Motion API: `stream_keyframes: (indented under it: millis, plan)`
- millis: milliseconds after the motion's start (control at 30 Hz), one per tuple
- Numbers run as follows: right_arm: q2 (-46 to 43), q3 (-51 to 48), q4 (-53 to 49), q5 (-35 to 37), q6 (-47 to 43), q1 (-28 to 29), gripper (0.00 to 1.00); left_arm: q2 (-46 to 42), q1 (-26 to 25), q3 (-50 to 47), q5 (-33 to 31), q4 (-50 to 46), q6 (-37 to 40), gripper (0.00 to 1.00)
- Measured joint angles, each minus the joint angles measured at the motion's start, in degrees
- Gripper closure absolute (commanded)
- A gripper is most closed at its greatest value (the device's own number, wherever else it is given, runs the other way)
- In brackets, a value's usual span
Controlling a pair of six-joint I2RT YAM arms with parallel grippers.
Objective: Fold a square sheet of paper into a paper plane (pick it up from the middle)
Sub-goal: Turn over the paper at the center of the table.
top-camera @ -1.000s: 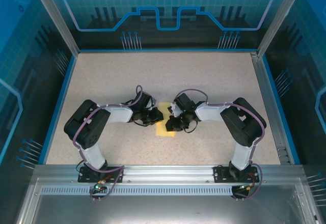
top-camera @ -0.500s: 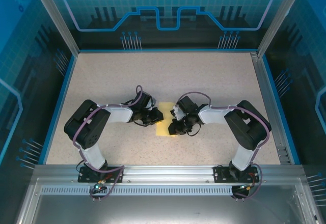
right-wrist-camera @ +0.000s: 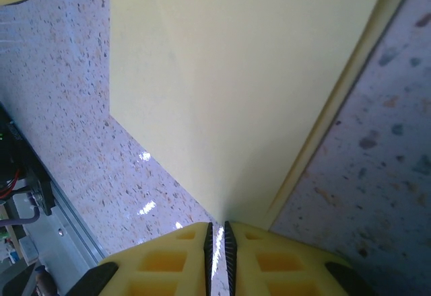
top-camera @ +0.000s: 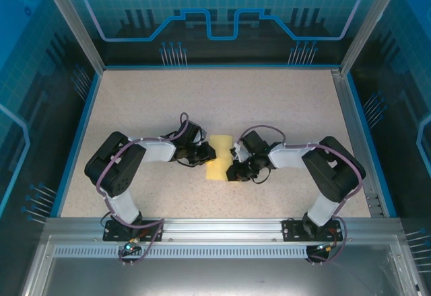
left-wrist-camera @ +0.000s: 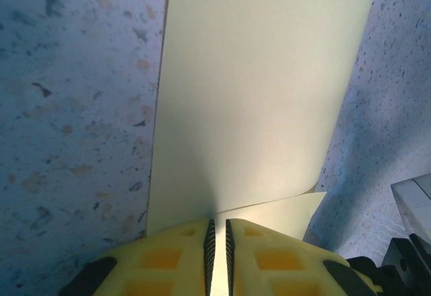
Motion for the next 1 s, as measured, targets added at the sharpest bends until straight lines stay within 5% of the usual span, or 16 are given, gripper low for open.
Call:
stream_keyframes:
  millis: [533, 1000]
  plan:
    - [-3.7, 0.1, -2.1, 2.5, 1.5, -4.0, 0.68, 0.0, 0.0, 0.0, 0.0, 0.0, 0.0, 0.82]
    - [1.8, 5.0, -0.9, 4.2, 5.3, -4.2, 0.68, -0.2, 0.0, 0.1, 0.0, -0.1, -0.2, 0.82]
